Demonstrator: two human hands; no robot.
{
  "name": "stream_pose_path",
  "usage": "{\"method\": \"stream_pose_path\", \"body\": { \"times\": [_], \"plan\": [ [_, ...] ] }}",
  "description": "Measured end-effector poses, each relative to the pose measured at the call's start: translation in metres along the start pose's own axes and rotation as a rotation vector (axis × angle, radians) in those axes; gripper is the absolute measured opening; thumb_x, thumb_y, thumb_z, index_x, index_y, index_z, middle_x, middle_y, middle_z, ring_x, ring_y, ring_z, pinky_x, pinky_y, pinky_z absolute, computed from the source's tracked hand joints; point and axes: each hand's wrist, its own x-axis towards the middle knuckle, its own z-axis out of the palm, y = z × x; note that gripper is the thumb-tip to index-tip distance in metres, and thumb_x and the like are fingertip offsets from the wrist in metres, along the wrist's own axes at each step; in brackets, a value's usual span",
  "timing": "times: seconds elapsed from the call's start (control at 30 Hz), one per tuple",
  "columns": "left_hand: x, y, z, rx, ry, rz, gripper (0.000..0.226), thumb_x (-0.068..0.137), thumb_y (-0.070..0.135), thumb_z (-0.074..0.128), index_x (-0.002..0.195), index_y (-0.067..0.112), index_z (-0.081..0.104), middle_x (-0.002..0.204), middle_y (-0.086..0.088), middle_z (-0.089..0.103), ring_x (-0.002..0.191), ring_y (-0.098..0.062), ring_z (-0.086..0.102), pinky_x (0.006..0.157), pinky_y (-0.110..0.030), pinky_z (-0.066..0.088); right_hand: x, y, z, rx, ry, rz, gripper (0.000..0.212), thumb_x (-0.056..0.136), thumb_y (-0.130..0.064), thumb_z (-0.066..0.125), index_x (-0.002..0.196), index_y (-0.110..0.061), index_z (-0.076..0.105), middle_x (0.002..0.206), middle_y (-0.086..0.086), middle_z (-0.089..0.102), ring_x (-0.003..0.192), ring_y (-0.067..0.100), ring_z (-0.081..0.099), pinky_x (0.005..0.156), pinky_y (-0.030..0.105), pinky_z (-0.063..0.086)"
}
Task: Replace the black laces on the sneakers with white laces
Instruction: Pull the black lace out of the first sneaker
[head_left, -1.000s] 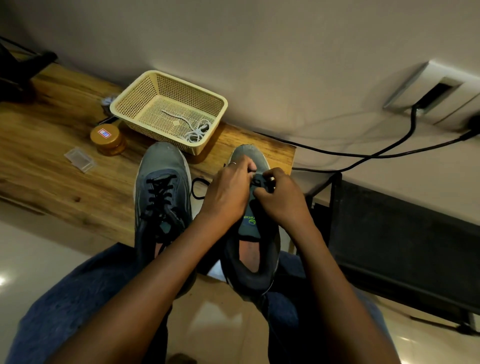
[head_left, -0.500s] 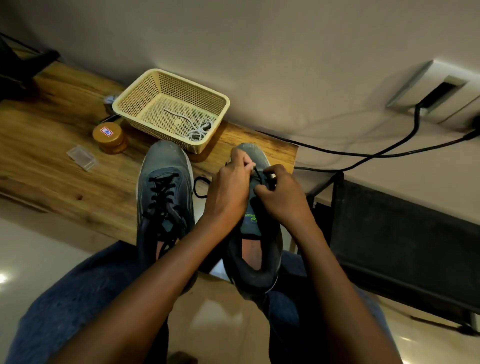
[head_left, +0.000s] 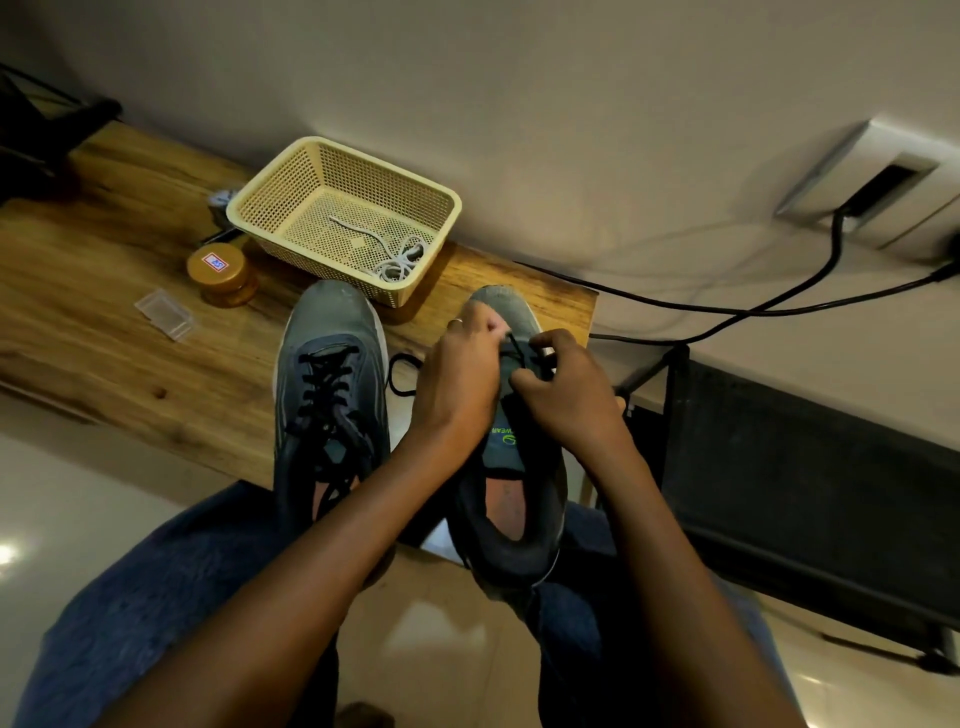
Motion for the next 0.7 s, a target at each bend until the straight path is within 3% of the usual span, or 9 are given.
{"method": "stream_pose_path", "body": {
  "times": [0.07, 0.17, 0.27, 0.37, 0.5, 0.7],
  "plan": [
    [-0.001, 0.001, -0.001, -0.136, 0.072, -0.049, 0.01, 0.102, 0.018, 0.037, 0.106, 0.012, 0.044, 0.09, 0.002, 0.06, 0.077, -0.018, 0.059, 0.062, -0.031, 0.043, 0.001, 0.001, 0.0, -0.007, -0.007, 0.022, 0.046, 0.087, -0.029, 0.058, 0.131, -0.022, 0.047, 0.129, 0.006, 0.053, 0.114, 0.025, 0.053, 0.094, 0.04, 0.042],
    [0.0, 0.001, -0.002, -0.055, -0.02, -0.013, 0.006, 0.102, 0.017, 0.037, 0.106, 0.015, 0.04, 0.088, -0.001, 0.06, 0.068, -0.017, 0.054, 0.052, -0.03, 0.036, 0.002, 0.003, 0.001, -0.053, -0.006, 0.039, 0.047, 0.087, -0.031, 0.057, 0.132, -0.023, 0.047, 0.131, 0.003, 0.053, 0.118, 0.025, 0.051, 0.093, 0.038, 0.036],
    [0.001, -0.003, -0.001, 0.062, -0.145, 0.057, 0.019, 0.096, 0.014, 0.05, 0.115, 0.014, 0.051, 0.107, -0.009, 0.063, 0.095, -0.025, 0.059, 0.069, -0.035, 0.045, 0.003, 0.004, 0.001, -0.055, -0.012, 0.031, 0.047, 0.087, -0.029, 0.058, 0.133, -0.019, 0.048, 0.13, 0.006, 0.053, 0.117, 0.024, 0.052, 0.087, 0.03, 0.035],
    [0.001, -0.002, -0.004, 0.129, -0.191, 0.09, 0.025, 0.089, 0.016, 0.063, 0.114, 0.015, 0.061, 0.116, -0.005, 0.06, 0.107, -0.022, 0.055, 0.083, -0.034, 0.047, 0.004, 0.004, 0.001, -0.043, -0.02, 0.009, 0.048, 0.087, -0.031, 0.059, 0.133, -0.017, 0.049, 0.129, 0.009, 0.053, 0.116, 0.025, 0.053, 0.095, 0.036, 0.043],
    [0.0, 0.001, -0.009, 0.159, -0.127, 0.106, 0.013, 0.092, 0.02, 0.06, 0.102, 0.015, 0.065, 0.105, -0.003, 0.063, 0.094, -0.02, 0.058, 0.065, -0.027, 0.036, 0.005, 0.006, -0.001, 0.003, -0.036, -0.005, 0.048, 0.086, -0.026, 0.06, 0.133, -0.016, 0.05, 0.128, 0.009, 0.054, 0.113, 0.024, 0.055, 0.096, 0.04, 0.047],
    [-0.001, -0.001, -0.006, 0.178, -0.093, 0.115, 0.008, 0.099, 0.018, 0.047, 0.101, 0.014, 0.054, 0.089, 0.0, 0.055, 0.079, -0.015, 0.055, 0.057, -0.019, 0.029, 0.005, 0.007, -0.012, 0.256, 0.08, 0.059, 0.052, 0.09, -0.032, 0.06, 0.137, -0.016, 0.045, 0.129, 0.007, 0.053, 0.116, 0.022, 0.053, 0.095, 0.046, 0.049]
  ]
}}
